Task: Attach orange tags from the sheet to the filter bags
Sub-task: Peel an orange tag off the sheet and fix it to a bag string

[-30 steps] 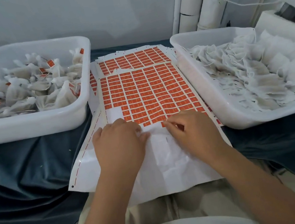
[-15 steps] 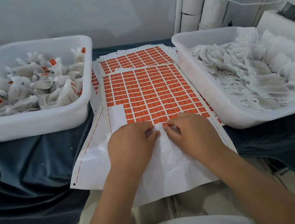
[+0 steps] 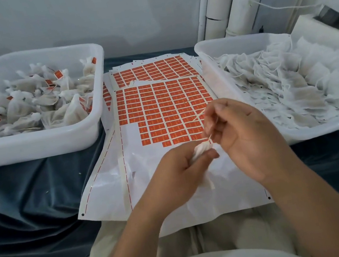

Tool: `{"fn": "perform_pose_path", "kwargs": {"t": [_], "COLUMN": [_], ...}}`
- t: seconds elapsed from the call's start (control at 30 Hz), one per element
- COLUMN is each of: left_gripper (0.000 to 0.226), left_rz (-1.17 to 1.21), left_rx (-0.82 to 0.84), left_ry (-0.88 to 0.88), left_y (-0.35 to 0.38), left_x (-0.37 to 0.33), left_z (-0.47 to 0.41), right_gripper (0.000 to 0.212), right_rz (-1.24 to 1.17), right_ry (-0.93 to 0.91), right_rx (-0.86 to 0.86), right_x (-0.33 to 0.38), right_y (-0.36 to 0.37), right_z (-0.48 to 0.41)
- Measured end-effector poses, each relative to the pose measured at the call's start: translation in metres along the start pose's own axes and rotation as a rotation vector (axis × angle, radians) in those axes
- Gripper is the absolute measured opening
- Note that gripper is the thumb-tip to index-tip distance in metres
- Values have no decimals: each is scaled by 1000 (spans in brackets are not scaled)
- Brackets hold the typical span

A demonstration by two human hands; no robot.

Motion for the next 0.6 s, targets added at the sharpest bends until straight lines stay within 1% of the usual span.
{"fn": "perform_pose_path", "kwargs": {"t": [0.07, 0.1, 0.13, 0.2, 0.23, 0.3, 0.37, 0.4, 0.5, 0.57, 0.6], "left_gripper": [44, 46, 42, 26, 23, 27, 33, 35, 43, 37, 34], "left_rz": [3, 31, 69, 140, 163, 195, 235, 247, 238, 235, 226], "left_rx": [2, 10, 15, -7, -22, -30, -22, -14, 40, 94, 122], "left_ry": [32, 50, 66, 85, 82, 57, 40, 24, -79, -133, -104], "left_y": [-4, -6, -8, -12, -14, -18, -22, -25, -31, -33, -33], "left_x": [-1, -4, -6, -9, -10, -9, -9, -9, -8, -10, -11], "left_z": [-1, 0, 0, 2, 1, -1, -2, -1, 2, 4, 4], "right_gripper": [25, 23, 22, 21, 23, 35, 38, 38, 31, 25, 25], "right_rz": [123, 230, 366, 687, 842, 1036, 1125, 1169, 1256, 1242, 1228], "right_ry": [-74, -130, -202, -374, -454, -558, -621, -672, -883, -983, -1002], "right_rx": [-53, -65, -70, -61, -43, 28, 111, 125, 36, -47, -85], "right_x": [8, 12, 15, 22, 24, 30, 34, 36, 41, 42, 41], "right_y": [-11, -16, -19, -23, -23, -23, -23, -24, -28, -30, -30], "right_z": [-2, -3, -3, -3, -2, 0, 2, 3, 2, 1, 1]}}
Point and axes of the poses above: each hand's wrist, its own z-axis away from the middle knuckle, its own y-axis out of the palm, x = y × z, the point moved 3 cm from there along -z, towards the middle knuckle, and after that the axes turned 14 degrees about -x, right-handed, at the moved point
